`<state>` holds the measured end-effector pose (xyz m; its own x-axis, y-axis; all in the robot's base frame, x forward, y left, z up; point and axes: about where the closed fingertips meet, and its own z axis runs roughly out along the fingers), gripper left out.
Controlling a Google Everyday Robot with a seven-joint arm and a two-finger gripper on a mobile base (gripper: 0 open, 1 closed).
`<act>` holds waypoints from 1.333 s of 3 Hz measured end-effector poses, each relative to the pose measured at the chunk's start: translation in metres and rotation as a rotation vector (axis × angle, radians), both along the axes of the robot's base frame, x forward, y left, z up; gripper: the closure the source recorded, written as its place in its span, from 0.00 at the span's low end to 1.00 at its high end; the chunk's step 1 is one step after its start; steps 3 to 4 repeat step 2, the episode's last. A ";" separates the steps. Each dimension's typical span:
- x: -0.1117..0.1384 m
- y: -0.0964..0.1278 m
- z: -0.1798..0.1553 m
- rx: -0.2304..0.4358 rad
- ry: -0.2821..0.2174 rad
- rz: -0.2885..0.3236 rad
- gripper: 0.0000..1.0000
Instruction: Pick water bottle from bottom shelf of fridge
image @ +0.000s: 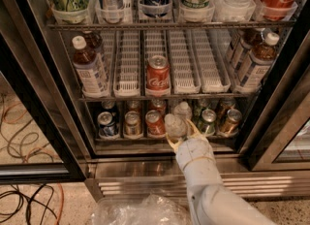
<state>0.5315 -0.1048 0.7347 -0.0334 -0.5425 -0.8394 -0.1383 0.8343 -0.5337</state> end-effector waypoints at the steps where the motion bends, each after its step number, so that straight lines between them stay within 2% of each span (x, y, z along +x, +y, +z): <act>1: -0.032 -0.012 0.000 -0.066 0.045 -0.028 1.00; 4: -0.032 -0.012 0.000 -0.066 0.045 -0.028 1.00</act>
Offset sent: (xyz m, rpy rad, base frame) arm -0.0320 -0.0084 0.0030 -0.0644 0.0376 -0.0199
